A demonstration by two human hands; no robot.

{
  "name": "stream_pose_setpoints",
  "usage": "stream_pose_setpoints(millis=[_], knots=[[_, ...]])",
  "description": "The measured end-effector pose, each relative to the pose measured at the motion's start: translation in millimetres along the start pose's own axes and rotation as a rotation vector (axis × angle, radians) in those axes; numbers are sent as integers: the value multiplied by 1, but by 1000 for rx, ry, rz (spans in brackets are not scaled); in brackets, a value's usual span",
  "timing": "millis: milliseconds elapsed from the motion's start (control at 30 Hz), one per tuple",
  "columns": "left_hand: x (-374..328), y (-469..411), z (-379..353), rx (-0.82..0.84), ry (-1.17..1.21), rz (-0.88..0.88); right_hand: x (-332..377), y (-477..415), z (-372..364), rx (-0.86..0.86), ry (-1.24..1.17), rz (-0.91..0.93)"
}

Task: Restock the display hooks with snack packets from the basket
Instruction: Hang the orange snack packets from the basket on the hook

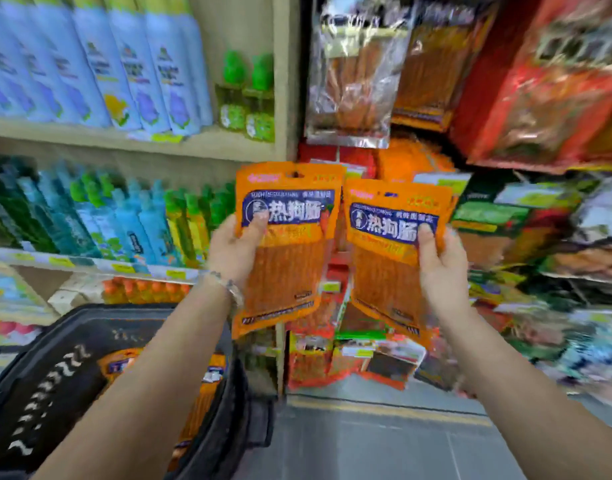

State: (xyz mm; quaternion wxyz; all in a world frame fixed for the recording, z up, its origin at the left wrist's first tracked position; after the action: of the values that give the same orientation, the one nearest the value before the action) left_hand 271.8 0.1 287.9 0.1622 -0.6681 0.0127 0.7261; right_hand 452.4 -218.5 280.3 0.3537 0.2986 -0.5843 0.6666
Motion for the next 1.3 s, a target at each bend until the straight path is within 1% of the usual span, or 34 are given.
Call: stream_pose_setpoints(millis=[100, 200, 333, 500, 600, 733, 933, 1067, 1133, 1200, 1300], knots=[[-41, -8, -32, 47, 116, -38, 17, -52, 22, -42, -74, 31], [-74, -21, -53, 17, 213, -67, 36, -100, 36, -97, -171, 32], [-117, -36, -78, 32, 259, -117, 62, -160, 42, -214, -247, 62], [-157, -52, -108, 42, 302, -184, 79, -223, 30, -219, -317, -33], [-171, -60, -127, 62, 325, -213, 85, -250, 21, -191, -441, -112], [-175, -77, -152, 134, 389, -177, 86, -278, 14, -188, -491, -138], [-173, -99, -175, 183, 403, -139, 75, -297, -1, -128, -410, -173], [-172, -107, -183, 208, 421, -133, 69, -305, -8, -145, -346, -119], [-174, -108, -187, 218, 438, -142, 69, -310, -13, -176, -243, -35], [-175, -109, -192, 231, 432, -139, 66, -314, -18, -179, -120, 4], [-175, -109, -199, 260, 417, -141, 55, -313, -25, -65, 69, 23]])
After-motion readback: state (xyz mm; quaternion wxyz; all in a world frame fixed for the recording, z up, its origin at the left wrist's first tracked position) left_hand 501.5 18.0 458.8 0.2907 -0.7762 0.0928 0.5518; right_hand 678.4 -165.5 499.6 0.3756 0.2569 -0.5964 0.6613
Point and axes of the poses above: each hand's wrist, its own y-axis away from the middle knuckle, its own z-axis out of the back of the hand, x = y × z, the point moved 4 cm from there along -y, towards the middle knuckle, and after that the axes turned 14 degrees about -x, right-handed, at the moved point
